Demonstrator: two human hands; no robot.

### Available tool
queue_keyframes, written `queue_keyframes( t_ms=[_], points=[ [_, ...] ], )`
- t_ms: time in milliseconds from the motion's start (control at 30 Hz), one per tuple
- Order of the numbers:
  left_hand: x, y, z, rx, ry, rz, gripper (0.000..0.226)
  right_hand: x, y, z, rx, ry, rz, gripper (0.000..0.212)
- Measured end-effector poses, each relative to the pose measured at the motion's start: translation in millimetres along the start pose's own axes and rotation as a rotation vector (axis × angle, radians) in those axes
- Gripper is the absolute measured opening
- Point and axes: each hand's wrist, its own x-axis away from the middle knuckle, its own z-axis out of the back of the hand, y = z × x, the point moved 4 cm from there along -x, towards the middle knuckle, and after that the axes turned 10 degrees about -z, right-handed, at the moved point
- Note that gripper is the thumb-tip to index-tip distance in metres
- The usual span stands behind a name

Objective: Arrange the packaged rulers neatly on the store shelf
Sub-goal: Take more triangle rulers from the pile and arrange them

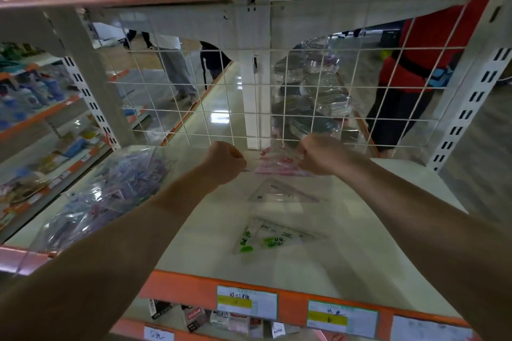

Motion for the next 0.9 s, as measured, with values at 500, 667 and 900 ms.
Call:
queue_keyframes(
  t_ms=[500, 667, 900],
  points=[
    [-16, -27, -8, -0.369, -0.079, -0.119, 0.026, -28, -5, -24, 0.031, -0.116, -0.06, 0.036],
    [-15, -27, -8, -0.41, -0.084, -0.119, 0.015, -30, -6, -26, 0.057, -0.13, -0.021, 0.035],
    [-16, -28, -6, -0.421, -0.079, -0.109, 0.014, -28, -5, -25, 0.106, -0.162, 0.003, 0.03]
  ],
)
